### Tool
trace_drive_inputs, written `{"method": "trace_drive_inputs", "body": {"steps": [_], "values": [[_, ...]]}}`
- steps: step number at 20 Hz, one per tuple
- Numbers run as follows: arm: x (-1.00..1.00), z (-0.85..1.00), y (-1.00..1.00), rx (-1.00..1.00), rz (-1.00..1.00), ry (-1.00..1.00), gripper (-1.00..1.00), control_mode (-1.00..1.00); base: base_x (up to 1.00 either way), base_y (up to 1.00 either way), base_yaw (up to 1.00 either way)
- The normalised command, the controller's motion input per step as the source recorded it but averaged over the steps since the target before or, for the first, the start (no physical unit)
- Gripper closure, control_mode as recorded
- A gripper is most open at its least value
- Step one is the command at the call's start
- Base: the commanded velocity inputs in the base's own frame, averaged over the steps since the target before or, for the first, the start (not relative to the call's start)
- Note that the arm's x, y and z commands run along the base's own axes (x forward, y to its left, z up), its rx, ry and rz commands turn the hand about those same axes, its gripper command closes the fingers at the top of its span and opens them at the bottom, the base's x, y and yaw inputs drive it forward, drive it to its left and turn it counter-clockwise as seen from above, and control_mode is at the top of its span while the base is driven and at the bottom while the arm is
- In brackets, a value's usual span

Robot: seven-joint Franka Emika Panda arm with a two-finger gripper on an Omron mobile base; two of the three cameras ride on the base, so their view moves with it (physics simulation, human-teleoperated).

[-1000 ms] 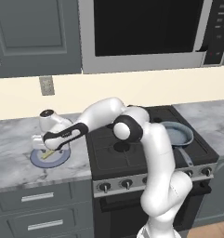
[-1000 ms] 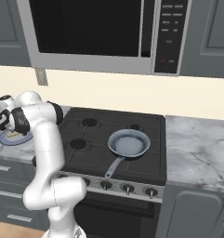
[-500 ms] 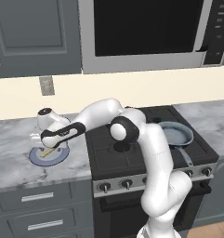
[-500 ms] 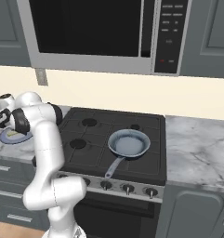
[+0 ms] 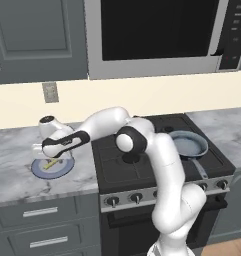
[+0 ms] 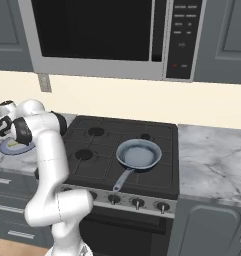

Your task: Pick up the butter stick and place it in the pan. Then turn on the burner for the pan.

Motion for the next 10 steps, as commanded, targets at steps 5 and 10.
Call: {"method": "trace_drive_inputs", "body": {"steps": [5, 10], "values": [[0.01, -0.38, 0.00, 0.00, 0.00, 0.02, 1.00, -1.00, 0.00, 0.00, 0.00], [0.01, -0.01, -0.06, 0.00, 0.00, 0.00, 1.00, -1.00, 0.00, 0.00, 0.00]]}}
